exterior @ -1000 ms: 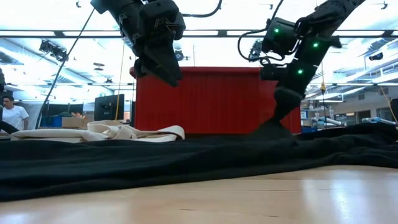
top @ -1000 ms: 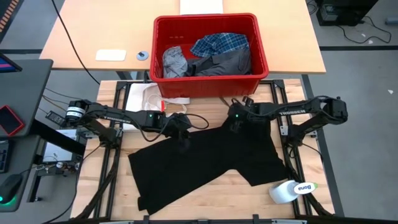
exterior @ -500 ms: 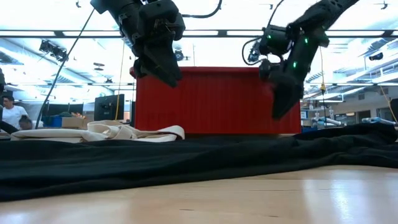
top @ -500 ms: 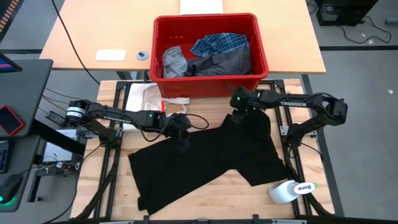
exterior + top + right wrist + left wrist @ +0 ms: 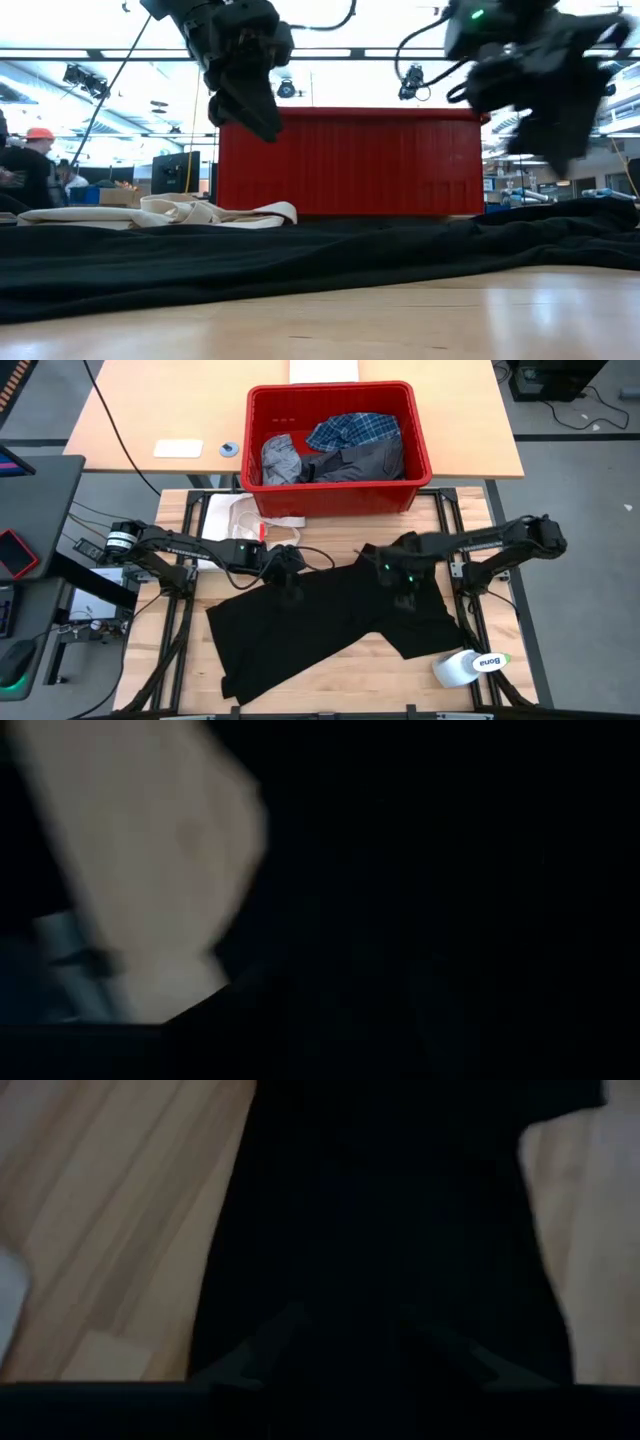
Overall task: Fold Laundry from Bin
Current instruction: Fold the black shirt
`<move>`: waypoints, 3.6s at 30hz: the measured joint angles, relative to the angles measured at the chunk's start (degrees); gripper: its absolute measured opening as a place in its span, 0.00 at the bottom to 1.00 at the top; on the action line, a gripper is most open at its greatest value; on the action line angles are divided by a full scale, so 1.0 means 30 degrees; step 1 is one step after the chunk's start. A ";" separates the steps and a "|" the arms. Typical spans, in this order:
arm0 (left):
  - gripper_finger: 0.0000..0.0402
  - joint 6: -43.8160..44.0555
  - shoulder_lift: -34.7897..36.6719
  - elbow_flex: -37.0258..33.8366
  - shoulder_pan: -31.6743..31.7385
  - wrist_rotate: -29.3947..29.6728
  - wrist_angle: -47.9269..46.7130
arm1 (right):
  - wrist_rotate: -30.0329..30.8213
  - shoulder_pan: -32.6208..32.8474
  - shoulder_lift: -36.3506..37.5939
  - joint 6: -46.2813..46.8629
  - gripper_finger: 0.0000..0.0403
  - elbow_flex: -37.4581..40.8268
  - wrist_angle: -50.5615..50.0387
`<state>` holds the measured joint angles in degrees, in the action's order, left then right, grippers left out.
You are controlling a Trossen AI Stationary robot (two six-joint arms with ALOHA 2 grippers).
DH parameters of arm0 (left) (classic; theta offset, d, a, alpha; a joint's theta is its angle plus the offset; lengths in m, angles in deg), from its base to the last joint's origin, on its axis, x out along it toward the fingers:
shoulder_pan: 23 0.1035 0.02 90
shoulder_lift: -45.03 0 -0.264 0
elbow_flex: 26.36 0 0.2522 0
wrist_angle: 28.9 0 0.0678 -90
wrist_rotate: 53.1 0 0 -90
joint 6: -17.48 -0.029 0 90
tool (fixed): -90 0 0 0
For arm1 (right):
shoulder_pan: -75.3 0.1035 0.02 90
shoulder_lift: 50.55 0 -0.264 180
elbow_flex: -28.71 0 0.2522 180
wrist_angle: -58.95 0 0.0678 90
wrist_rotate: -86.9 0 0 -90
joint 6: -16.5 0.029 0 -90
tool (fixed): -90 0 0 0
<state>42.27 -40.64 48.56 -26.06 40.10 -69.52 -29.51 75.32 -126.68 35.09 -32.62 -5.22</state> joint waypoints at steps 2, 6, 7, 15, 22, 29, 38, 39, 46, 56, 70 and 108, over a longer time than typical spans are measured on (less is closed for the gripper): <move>0.38 -0.0710 0.0000 0.0000 -0.0169 -0.0013 0.1077 | -0.0301 0.1136 0.0931 0.1851 0.49 0.0888 0.0408; 0.38 -0.2185 0.0000 0.0000 -0.0383 -0.0027 0.3469 | 0.0786 0.3781 0.2803 0.4905 0.49 0.1655 0.0223; 0.38 -0.2314 0.0000 0.0000 -0.0383 -0.0034 0.4217 | 0.1076 0.4590 0.3146 0.5472 0.49 0.1655 0.0256; 0.38 -0.3358 -0.1718 0.0017 -0.0743 -0.1834 1.2099 | 0.4905 0.7613 0.4566 1.1083 0.49 0.1575 -0.0648; 0.38 -0.4448 -0.5808 0.4578 -0.1593 -0.3362 1.0857 | 0.8485 0.7642 0.7309 1.4362 0.49 0.0164 -0.2333; 0.38 -0.5531 -1.1631 1.2245 -0.2194 -0.3437 0.7884 | 1.0462 0.7834 0.9764 1.6630 0.49 -0.2577 -0.5846; 0.38 -0.7956 -1.8012 1.9702 -0.2930 -0.3012 0.7511 | 1.3220 0.9130 1.1754 1.7366 0.49 -0.3423 -0.5810; 0.38 -0.8360 -1.8584 2.0210 -0.3045 -0.2967 0.7611 | 1.3721 0.9219 1.1911 1.7328 0.49 -0.3474 -0.5767; 0.38 -0.8057 -2.1624 2.2285 -0.3477 -0.2892 0.6955 | 1.6323 0.9775 1.3091 1.6083 0.49 -0.3548 -0.2189; 0.38 -1.0248 -2.2891 2.3234 -0.3421 -0.2487 0.4878 | 1.6808 0.9821 1.3226 1.5237 0.49 -0.3562 -0.1806; 0.08 -1.0112 -2.2971 2.3351 -0.3101 -0.3386 0.3342 | 1.6931 0.9821 1.3219 1.5251 0.49 -0.3547 -0.1956; 0.03 0.4351 -1.6742 2.3212 0.1230 0.5551 -0.9405 | 1.1781 0.9789 0.9437 1.1366 0.49 0.2263 -0.0155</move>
<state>55.32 -90.87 118.20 -22.37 56.75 -97.73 5.83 104.68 -98.37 69.18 -25.83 -5.69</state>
